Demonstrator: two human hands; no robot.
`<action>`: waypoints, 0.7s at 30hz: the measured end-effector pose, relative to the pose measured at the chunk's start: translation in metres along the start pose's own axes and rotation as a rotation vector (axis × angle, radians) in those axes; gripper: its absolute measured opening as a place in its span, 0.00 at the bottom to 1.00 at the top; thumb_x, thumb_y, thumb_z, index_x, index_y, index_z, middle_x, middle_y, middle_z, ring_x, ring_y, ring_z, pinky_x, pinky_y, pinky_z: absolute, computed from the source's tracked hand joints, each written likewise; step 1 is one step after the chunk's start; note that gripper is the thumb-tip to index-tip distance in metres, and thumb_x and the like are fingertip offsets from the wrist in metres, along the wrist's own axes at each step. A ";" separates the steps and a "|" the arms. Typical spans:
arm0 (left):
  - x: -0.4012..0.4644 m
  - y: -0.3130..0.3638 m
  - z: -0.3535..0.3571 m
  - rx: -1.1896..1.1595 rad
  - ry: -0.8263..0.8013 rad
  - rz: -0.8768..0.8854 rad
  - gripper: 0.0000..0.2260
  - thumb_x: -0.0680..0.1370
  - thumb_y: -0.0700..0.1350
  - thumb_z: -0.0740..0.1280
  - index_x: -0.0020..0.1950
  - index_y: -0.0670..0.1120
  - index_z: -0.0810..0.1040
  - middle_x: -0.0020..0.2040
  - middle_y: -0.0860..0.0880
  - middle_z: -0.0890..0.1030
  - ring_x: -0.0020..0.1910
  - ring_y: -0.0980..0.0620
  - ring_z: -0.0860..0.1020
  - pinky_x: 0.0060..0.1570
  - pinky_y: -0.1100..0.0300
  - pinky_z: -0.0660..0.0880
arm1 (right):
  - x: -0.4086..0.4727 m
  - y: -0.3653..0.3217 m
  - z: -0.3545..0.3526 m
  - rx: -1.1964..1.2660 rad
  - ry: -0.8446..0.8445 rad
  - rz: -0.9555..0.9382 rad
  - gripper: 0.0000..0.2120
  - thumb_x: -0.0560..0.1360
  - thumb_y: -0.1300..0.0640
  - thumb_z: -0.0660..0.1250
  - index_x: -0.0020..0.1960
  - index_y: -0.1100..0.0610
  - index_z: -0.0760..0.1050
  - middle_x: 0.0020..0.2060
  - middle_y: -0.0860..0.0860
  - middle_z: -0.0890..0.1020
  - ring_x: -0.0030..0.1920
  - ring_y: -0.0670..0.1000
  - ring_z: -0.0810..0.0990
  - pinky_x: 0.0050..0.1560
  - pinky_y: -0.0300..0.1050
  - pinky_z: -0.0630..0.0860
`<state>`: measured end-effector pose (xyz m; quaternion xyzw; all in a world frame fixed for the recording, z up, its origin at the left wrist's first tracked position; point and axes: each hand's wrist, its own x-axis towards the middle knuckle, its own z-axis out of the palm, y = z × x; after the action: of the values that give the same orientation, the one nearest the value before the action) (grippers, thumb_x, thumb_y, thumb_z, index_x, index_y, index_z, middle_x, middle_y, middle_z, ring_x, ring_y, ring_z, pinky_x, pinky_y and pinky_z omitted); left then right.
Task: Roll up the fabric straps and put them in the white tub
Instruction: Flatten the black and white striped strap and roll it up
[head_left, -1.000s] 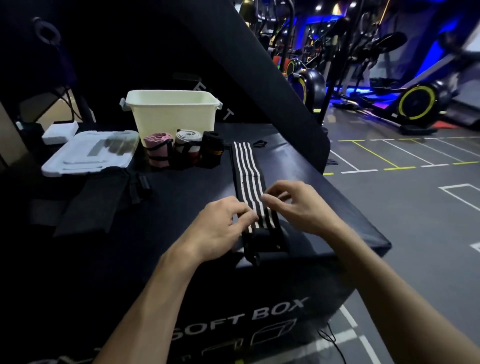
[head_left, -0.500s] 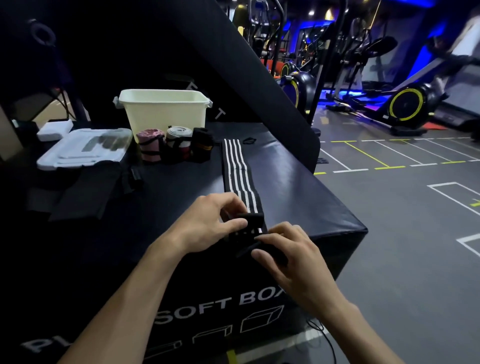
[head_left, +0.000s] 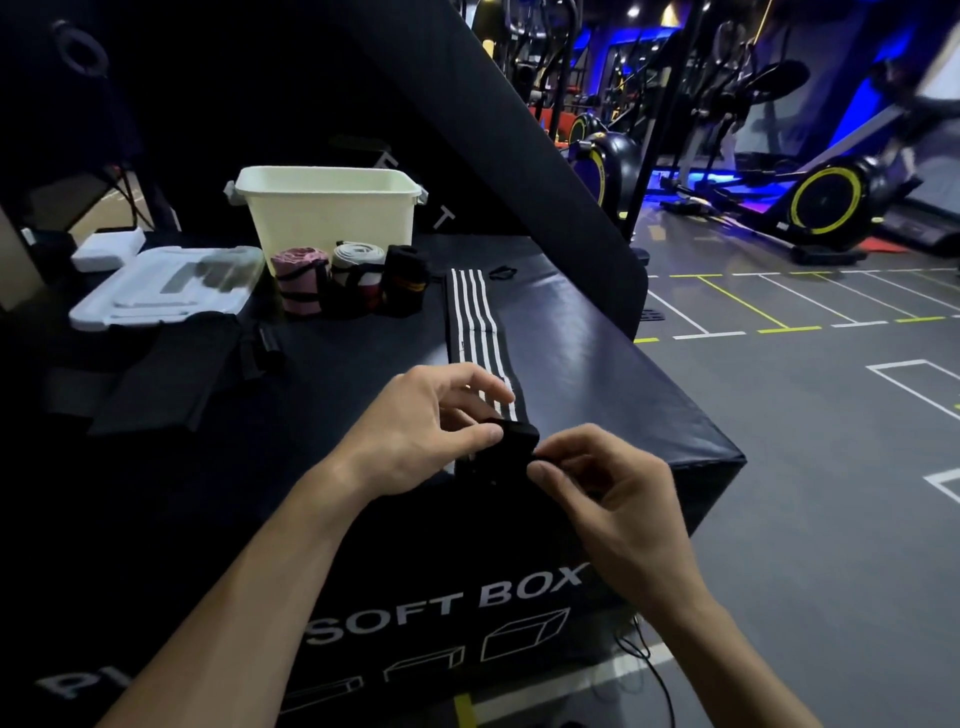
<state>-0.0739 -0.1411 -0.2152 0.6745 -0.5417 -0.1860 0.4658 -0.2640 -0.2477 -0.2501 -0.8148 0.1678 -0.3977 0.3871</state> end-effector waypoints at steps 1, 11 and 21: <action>0.000 0.001 0.001 -0.009 -0.001 0.003 0.12 0.77 0.40 0.76 0.57 0.53 0.82 0.46 0.53 0.88 0.46 0.49 0.86 0.55 0.49 0.82 | 0.003 0.001 -0.001 -0.016 0.040 -0.001 0.06 0.73 0.60 0.77 0.45 0.52 0.82 0.37 0.45 0.85 0.38 0.47 0.85 0.40 0.46 0.81; -0.002 0.009 -0.001 -0.040 -0.052 0.014 0.12 0.81 0.41 0.70 0.62 0.55 0.82 0.50 0.54 0.87 0.52 0.52 0.85 0.61 0.49 0.79 | 0.020 0.004 -0.002 -0.070 0.088 -0.008 0.05 0.73 0.58 0.77 0.46 0.53 0.82 0.43 0.43 0.85 0.43 0.46 0.85 0.41 0.50 0.81; -0.008 0.017 -0.003 -0.020 0.015 0.087 0.13 0.77 0.43 0.75 0.61 0.51 0.83 0.47 0.56 0.88 0.48 0.56 0.86 0.55 0.57 0.81 | 0.024 -0.003 -0.002 0.044 0.099 -0.002 0.09 0.71 0.59 0.79 0.46 0.55 0.80 0.39 0.46 0.85 0.40 0.50 0.85 0.41 0.51 0.80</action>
<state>-0.0843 -0.1322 -0.2013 0.6469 -0.5651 -0.1659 0.4844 -0.2510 -0.2606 -0.2347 -0.7855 0.1770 -0.4418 0.3957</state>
